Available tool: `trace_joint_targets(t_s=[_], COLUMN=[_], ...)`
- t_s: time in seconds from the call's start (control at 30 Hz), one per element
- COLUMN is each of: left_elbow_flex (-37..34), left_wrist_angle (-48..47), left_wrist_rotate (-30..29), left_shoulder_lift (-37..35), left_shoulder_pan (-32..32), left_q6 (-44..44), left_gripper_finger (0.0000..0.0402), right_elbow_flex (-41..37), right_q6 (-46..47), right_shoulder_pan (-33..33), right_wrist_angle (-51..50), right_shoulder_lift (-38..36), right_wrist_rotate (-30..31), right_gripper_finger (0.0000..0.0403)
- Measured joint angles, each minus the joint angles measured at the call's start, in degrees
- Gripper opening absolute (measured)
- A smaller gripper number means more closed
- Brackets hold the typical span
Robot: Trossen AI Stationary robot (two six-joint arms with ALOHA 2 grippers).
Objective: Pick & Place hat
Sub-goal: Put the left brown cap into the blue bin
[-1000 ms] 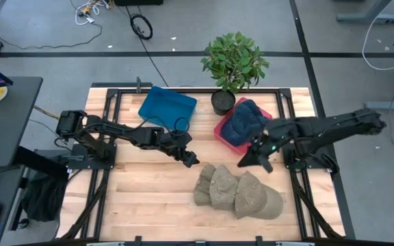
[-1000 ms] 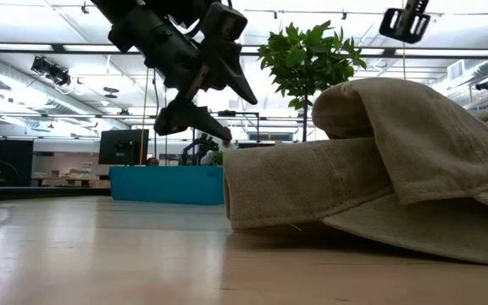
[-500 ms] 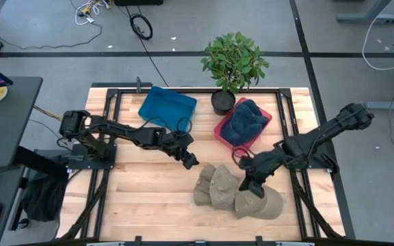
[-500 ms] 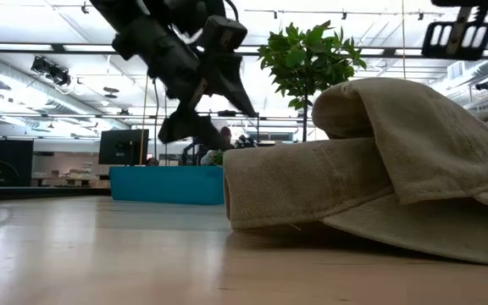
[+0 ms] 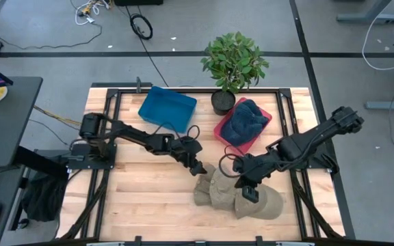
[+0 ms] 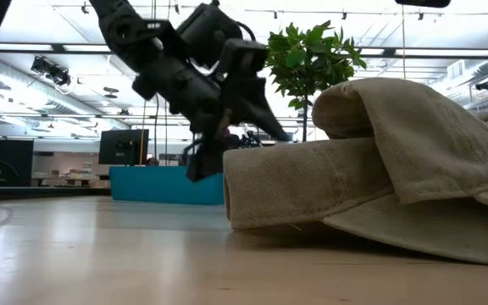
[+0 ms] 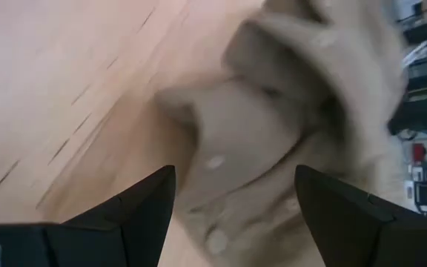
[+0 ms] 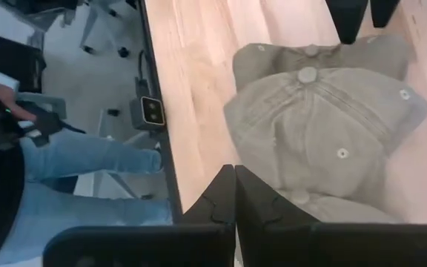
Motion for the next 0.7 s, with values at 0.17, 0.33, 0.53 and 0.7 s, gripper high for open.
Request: trace_joint_targets(t_s=[0.17,0.33,0.53,0.7], left_elbow_flex=[-0.03,0.01,-0.02,0.0], left_wrist_angle=[1.91,7.97,11.96,13.5], left_wrist_rotate=[2.74,6.18,9.57,11.54], left_shoulder_lift=[3.28,5.98,8.04,8.22], left_shoulder_pan=[0.02,-0.03,-0.5,-1.38], left_q6=[0.5,1.9,1.26,1.47], left_gripper_finger=[0.0282,0.0282,0.0282,0.0281], right_elbow_flex=[0.07,0.08,0.08,0.08], right_q6=[2.12,2.52,2.52,2.52], right_shoulder_pan=[0.13,0.13,0.13,0.13], right_wrist_angle=[0.57,1.95,2.61,2.99], right_shoulder_lift=[0.17,0.15,0.17,0.17], right_wrist_rotate=[-0.03,-0.01,-0.02,0.42], right_gripper_finger=[0.0002,0.0002,0.0002,0.0002])
